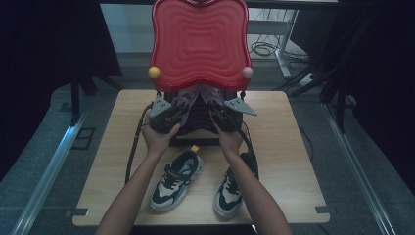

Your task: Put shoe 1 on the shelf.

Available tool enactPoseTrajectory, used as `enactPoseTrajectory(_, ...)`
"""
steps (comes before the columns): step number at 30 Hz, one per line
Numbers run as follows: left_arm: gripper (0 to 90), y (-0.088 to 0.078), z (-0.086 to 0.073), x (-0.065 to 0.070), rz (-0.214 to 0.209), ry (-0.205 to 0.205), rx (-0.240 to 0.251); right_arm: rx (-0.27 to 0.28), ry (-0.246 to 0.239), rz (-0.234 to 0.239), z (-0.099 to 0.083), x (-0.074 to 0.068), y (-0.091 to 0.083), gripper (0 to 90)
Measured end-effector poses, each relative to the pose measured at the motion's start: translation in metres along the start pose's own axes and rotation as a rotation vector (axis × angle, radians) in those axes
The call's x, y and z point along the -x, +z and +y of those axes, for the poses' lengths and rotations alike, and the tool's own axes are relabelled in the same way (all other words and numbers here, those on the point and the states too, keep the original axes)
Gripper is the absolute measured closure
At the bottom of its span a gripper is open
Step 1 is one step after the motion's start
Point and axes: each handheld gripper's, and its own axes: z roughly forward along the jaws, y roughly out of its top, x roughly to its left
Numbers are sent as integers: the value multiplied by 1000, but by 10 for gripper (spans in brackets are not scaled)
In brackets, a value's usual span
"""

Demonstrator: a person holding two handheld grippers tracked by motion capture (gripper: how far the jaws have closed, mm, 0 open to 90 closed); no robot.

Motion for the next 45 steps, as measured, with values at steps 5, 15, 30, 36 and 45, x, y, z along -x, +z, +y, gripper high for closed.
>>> enactPoseTrajectory(5,847,2,-3,-1,-3,21,-1,-2,-7,4,-3,2,3,835)
enactPoseTrajectory(15,842,7,-17,1,-25,32,-44,-42,-24,-4,-10,10,3,831)
enactPoseTrajectory(30,837,7,-21,1,-18,52,-53,-105,-71,3,-19,9,6,823)
enactPoseTrajectory(36,836,7,-26,-2,-17,64,-51,-108,-79,2,-20,9,6,825)
enactPoseTrajectory(45,831,6,-28,-2,-22,53,-40,-114,-157,-20,-20,6,7,833)
